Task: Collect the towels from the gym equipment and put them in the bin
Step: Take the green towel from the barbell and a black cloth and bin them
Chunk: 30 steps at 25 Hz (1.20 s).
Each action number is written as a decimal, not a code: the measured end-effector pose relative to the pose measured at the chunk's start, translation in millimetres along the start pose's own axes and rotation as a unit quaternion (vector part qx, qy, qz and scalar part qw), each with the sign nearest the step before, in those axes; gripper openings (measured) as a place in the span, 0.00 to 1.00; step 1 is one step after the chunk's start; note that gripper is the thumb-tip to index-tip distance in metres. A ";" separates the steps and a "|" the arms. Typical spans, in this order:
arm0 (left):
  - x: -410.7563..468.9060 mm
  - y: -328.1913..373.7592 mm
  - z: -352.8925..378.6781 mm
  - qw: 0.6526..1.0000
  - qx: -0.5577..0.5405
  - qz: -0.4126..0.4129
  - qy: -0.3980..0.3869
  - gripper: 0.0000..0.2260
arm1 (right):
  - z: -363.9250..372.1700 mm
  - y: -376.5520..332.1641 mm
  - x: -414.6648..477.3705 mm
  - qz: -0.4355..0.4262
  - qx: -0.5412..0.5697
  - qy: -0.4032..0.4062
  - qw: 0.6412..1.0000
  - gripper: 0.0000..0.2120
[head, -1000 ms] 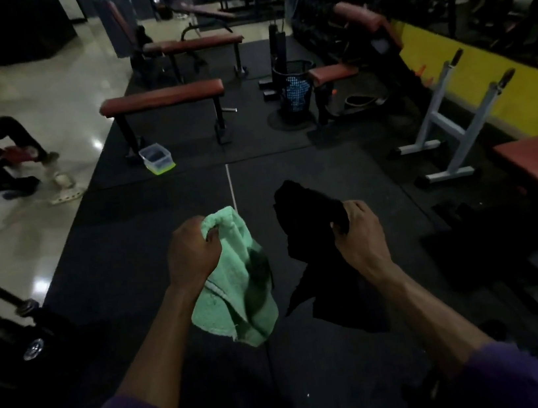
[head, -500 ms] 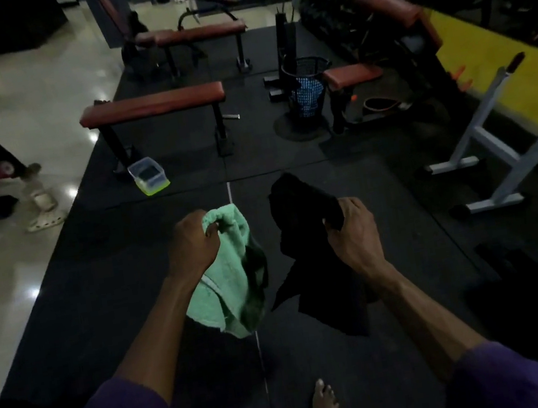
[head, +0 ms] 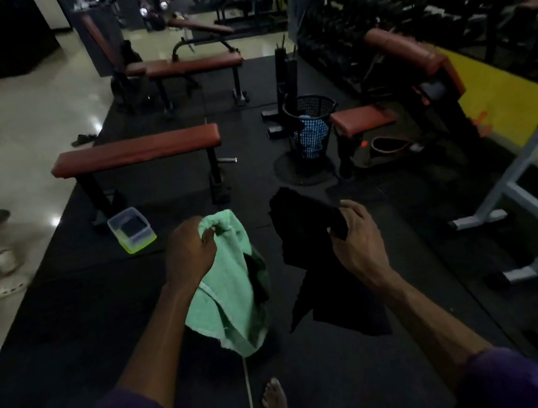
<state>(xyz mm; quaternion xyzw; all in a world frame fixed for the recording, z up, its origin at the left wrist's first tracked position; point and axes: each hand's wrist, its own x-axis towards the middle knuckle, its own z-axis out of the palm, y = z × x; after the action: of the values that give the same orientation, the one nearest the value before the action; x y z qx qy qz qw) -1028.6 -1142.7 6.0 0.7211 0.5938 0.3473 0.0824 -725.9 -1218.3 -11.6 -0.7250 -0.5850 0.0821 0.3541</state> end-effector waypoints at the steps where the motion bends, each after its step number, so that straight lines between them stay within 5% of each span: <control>1: 31.4 -7.5 13.5 1.000 0.005 0.002 -0.002 0.05 | 11.3 3.9 29.4 0.011 0.001 0.007 1.000 0.12; 18: 530.8 -33.6 238.2 0.994 -0.052 0.068 -0.064 0.09 | 157.8 99.8 516.3 0.115 0.013 0.034 0.993 0.11; 24: 677.9 -22.7 314.2 0.994 -0.078 0.004 -0.079 0.10 | 181.3 122.9 666.9 0.140 0.009 0.026 0.990 0.05; 30: 847.6 -19.9 413.8 0.994 -0.074 0.051 -0.066 0.10 | 212.7 166.7 812.1 0.140 -0.020 0.038 0.989 0.12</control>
<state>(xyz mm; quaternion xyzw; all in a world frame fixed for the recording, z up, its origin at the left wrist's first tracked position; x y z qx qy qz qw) -751.3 -241.3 28.6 0.7638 0.5220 0.3456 0.1570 -462.2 -404.3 -29.9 -0.8093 -0.4652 0.0914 0.3468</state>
